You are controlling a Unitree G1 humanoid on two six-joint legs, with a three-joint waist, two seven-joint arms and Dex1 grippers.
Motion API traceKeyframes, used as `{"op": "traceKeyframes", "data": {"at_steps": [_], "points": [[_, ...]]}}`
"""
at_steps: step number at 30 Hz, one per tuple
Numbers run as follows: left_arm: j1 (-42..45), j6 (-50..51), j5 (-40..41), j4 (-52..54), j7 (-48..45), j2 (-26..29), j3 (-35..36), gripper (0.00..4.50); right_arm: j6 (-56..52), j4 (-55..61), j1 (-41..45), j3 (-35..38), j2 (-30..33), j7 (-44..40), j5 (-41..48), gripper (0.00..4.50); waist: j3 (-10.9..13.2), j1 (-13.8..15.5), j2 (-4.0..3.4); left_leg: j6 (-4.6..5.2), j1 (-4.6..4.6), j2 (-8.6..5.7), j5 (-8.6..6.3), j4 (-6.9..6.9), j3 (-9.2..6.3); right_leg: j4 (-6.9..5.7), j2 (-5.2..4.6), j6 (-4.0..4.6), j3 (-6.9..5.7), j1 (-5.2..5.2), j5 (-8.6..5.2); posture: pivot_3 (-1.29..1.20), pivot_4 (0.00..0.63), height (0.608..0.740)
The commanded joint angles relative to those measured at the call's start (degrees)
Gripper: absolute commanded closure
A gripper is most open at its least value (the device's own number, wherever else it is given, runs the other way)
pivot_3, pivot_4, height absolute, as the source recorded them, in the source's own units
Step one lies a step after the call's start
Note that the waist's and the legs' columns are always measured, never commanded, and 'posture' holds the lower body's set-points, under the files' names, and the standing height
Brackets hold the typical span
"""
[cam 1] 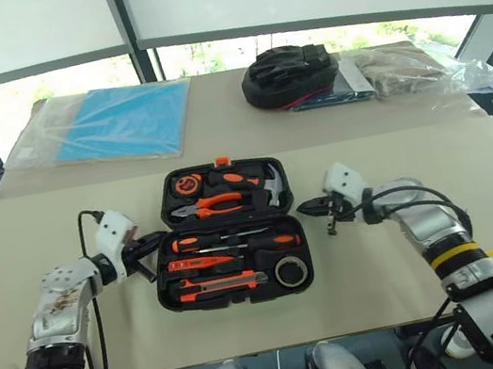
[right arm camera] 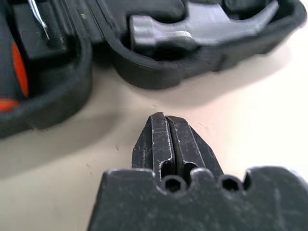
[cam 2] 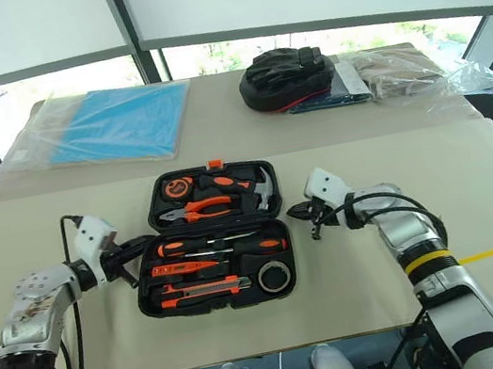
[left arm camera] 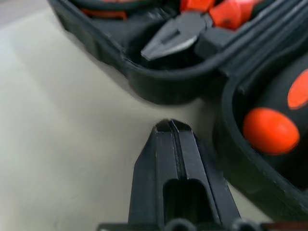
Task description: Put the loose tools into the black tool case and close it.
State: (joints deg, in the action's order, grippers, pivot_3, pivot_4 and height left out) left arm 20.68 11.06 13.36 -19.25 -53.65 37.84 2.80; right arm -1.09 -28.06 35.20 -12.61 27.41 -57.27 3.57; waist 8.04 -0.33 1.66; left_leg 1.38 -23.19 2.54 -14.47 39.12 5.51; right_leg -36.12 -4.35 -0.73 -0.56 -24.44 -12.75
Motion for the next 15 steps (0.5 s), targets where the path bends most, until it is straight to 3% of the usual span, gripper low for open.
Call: {"op": "traceKeyframes", "data": {"at_steps": [1, 7, 15], "points": [[2.41, -0.07, 1.19, 1.02, -2.22, -2.06, -1.25, 4.50, -0.72, 3.73, 0.67, -0.22, -0.46, -3.05, 1.34, 4.49, 0.00, 0.15, 0.00, 0.00, 0.00, 0.00, 0.00, 0.01, -0.02, 0.01, -0.02, 0.00, -0.02, 0.02, 0.00, 0.00, 0.150, 0.740], [-2.17, 3.61, 3.74, 7.72, -7.41, -0.95, -1.54, 4.50, -8.68, 15.77, -5.92, -0.39, 2.28, -6.51, 3.53, 4.49, 0.00, 0.39, -0.01, 0.05, -0.10, 0.02, -0.03, -0.04, -0.10, 0.03, -0.08, -0.08, -0.05, 0.03, 0.04, 0.00, 0.150, 0.740], [-7.63, 3.88, 4.06, 12.08, -7.24, -0.06, 0.10, 4.50, -13.74, 24.46, -11.90, 1.29, 4.31, -4.41, 3.93, 4.49, 0.00, 0.33, -0.01, 0.11, -0.07, 0.06, -0.08, -0.10, -0.37, 0.20, -0.07, -0.09, -0.01, 0.03, 0.02, 0.00, 0.150, 0.740]]}}
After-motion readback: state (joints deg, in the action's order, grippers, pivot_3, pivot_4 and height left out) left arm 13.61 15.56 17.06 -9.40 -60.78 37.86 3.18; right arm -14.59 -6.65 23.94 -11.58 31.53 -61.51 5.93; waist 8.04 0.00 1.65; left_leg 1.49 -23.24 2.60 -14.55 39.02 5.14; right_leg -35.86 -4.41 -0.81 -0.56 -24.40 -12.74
